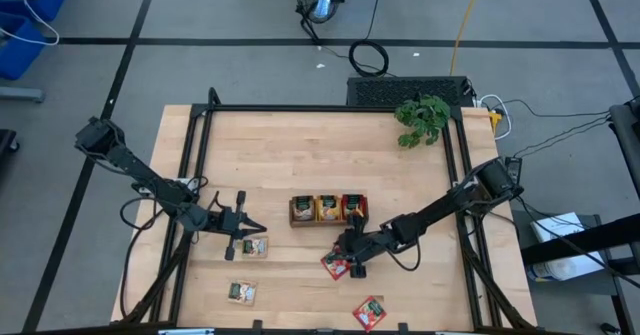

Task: Pick & Place Tea
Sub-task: Put the red tea bag into the right section of the wooden organizer

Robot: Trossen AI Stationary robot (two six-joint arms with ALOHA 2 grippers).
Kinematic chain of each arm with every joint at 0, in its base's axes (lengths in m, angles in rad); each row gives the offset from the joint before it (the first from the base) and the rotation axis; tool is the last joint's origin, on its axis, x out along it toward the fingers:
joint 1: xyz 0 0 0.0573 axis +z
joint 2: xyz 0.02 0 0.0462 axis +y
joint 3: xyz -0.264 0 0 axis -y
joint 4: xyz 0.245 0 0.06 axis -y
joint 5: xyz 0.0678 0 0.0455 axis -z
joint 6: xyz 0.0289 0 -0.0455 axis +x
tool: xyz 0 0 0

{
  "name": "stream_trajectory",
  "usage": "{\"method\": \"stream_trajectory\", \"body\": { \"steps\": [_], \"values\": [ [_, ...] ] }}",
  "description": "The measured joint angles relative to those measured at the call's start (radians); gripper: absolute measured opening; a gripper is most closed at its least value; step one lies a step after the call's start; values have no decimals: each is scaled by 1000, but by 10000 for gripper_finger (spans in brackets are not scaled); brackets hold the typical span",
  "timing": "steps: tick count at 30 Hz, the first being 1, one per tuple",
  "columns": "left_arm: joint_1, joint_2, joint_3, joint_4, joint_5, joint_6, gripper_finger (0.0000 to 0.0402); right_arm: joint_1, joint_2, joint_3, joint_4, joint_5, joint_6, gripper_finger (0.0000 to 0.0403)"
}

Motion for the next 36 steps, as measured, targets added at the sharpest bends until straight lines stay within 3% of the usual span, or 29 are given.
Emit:
{"method": "stream_trajectory", "body": {
  "steps": [13,22,36],
  "values": [
    [0,0,0,-1,1,-9,10,6,0,-1,-9,-54,11,83],
    [0,0,0,-2,1,-9,10,6,2,-1,-16,-29,29,5],
    [-2,0,2,79,3,-18,10,59,-144,19,-66,44,-136,7]
  ]
}}
